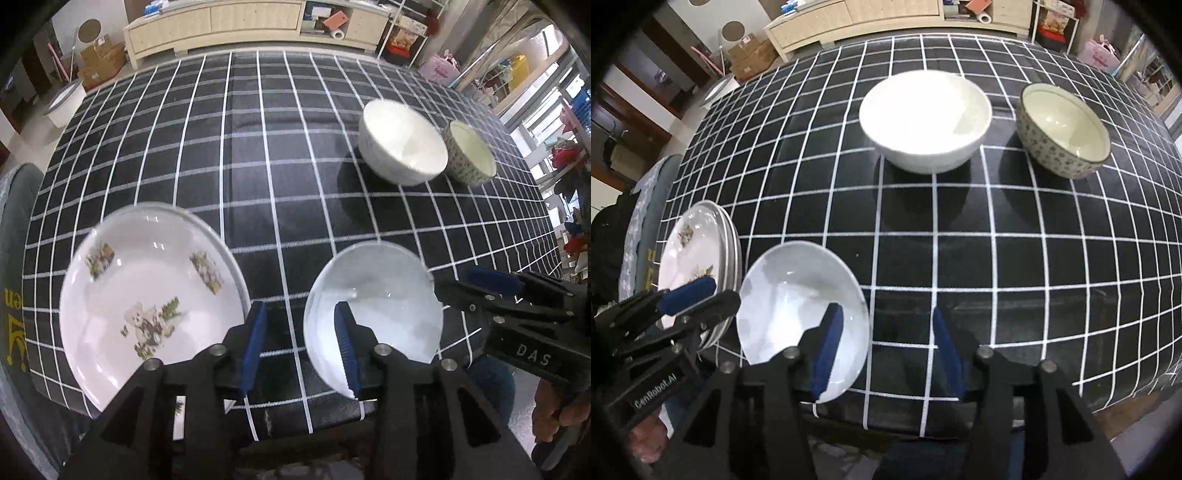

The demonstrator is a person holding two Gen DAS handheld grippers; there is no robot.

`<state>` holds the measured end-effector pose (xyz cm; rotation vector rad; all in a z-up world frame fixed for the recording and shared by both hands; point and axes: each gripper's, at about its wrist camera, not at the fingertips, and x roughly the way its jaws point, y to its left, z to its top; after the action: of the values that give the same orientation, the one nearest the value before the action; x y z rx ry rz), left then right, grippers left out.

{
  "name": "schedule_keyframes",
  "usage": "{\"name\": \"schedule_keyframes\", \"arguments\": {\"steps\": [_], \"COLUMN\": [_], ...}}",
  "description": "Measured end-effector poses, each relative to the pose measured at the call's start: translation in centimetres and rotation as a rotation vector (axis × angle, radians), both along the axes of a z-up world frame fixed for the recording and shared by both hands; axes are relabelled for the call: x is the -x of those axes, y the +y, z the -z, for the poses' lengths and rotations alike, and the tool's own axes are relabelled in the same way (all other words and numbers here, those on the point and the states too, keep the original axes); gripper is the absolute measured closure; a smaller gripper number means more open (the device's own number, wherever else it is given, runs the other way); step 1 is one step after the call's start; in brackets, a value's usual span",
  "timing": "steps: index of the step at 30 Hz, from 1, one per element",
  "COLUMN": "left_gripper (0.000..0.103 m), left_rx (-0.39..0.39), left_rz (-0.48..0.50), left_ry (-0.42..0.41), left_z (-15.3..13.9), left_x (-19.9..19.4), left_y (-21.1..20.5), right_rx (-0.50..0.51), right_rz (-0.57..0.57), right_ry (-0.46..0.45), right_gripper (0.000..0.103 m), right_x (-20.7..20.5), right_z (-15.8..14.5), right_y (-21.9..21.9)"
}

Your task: Organize plates and bowls

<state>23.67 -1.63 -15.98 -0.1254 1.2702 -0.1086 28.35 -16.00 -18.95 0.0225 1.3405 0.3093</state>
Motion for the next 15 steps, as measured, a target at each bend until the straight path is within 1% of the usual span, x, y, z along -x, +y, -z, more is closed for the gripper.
{"name": "schedule_keyframes", "arguments": {"steps": [3, 10, 13, 15], "left_gripper": [0.064, 0.063, 0.063, 0.063], "left_rx": [-0.011, -0.011, -0.026, -0.023], "left_rz": [0.017, 0.027, 0.045, 0.050], "left_ry": [-0.022, -0.060, -0.078, -0.085], "left_z": [-1.2, -3.5, -4.3, -4.7], "left_x": [-1.0, -4.5, -6.2, -7.6], "left_y": [-0.4, -1.1, -1.8, -2.1], "right_rx": [0.002, 0.032, 0.036, 0.037], "right_rz": [0.008, 0.019, 0.028, 0.031], "right_ry": [-0.015, -0.079, -0.097, -0.104], "right_gripper": [0.046, 0.046, 0.045, 0.046], "right_x": [-1.0, -4.1, -5.7, -6.7], "right_z": [-1.1, -3.8, -4.6, -4.9], "right_y": [-0.6, -1.8, -2.2, -2.4]}}
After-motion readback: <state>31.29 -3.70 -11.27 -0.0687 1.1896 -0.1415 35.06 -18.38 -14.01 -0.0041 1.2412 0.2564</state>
